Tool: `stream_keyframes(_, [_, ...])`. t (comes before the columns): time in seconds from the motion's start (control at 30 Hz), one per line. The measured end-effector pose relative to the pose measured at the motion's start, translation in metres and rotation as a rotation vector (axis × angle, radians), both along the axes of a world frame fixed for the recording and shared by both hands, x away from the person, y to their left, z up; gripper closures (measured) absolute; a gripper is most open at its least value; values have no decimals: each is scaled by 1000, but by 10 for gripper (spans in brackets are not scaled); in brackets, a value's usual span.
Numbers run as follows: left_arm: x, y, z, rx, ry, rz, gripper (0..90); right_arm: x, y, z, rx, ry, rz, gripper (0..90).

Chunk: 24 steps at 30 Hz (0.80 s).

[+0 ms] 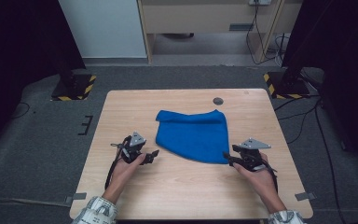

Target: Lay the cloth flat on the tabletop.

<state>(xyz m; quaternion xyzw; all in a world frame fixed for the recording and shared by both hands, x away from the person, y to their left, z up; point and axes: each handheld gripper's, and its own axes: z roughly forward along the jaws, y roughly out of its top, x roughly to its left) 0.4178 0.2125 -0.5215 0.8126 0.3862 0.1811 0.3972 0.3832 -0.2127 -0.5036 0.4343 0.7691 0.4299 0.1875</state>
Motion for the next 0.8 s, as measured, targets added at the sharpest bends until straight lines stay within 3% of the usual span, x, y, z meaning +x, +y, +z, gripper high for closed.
stream_keyframes(0.13, [1, 0, -2, -13, 11, 6, 198, 1, -3, -3, 1, 16, -8, 494])
stream_keyframes(0.37, [1, -12, -8, 44, 23, -33, 210, 2, -2, -10, -25, 52, 24, 552])
stream_keyframes(0.8, [15, -28, -11, 42, 44, -4, 241, 1, 3, -16, -35, 100, 49, 402])
